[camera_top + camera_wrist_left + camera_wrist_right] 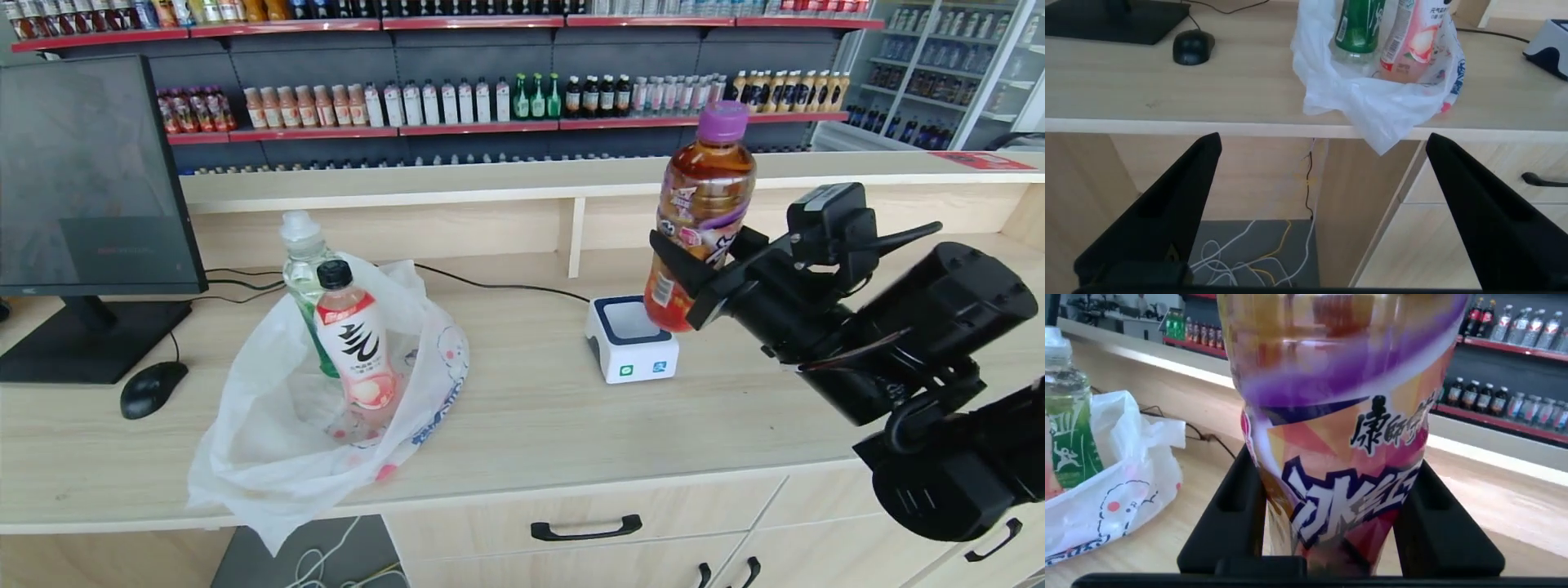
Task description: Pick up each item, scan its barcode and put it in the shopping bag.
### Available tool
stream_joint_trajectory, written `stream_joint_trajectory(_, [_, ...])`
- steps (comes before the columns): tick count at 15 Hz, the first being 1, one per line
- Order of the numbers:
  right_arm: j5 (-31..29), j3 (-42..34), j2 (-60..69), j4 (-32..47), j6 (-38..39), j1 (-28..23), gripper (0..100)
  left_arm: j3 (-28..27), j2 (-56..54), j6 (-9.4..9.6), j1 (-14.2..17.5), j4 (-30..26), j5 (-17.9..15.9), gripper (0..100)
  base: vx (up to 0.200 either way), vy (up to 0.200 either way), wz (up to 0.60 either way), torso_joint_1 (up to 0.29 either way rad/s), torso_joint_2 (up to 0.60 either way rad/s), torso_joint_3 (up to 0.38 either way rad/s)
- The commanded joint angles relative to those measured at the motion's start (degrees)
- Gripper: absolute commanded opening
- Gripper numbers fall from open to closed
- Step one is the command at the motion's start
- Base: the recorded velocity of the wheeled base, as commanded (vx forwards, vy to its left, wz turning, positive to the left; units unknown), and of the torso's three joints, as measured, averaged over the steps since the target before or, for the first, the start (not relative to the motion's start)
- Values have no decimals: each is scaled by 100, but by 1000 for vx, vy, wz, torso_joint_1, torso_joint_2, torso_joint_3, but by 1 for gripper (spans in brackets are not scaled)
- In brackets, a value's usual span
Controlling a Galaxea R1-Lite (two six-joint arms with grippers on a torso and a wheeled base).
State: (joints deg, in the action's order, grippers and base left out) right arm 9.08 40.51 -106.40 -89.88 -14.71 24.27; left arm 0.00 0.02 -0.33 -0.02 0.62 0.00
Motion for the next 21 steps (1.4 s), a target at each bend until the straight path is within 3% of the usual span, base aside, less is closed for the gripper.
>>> stream_joint_trajectory(1, [217,370,-382,-12,-216,-186,0,0,-2,-2,2,-1,0,100,0,0,0,0,0,0])
stream_joint_trajectory(3, [1148,1082,-786,-12,-875,-511,0,0,-2,-2,2,-9,0,100,0,0,0,0,0,0])
stream_joint_trajectory(6, [1860,1776,-1234,-12,-1482,-564,0,0,-2,-2,2,-9,0,100,0,0,0,0,0,0])
stream_joint_trajectory(16, [2977,1346,-1665,-12,-2967,-643,0,0,-2,165,-6,-45,-18,100,0,0,0,0,0,0])
stream_joint_trajectory(18, [3161,1398,-1761,-12,-3037,-696,0,0,-2,297,-6,-45,-26,100,0,0,0,0,0,0])
stream_joint_trajectory(21, [3231,1565,-1902,-12,-3055,-757,0,0,-2,305,-6,-53,-26,100,0,0,0,0,0,0])
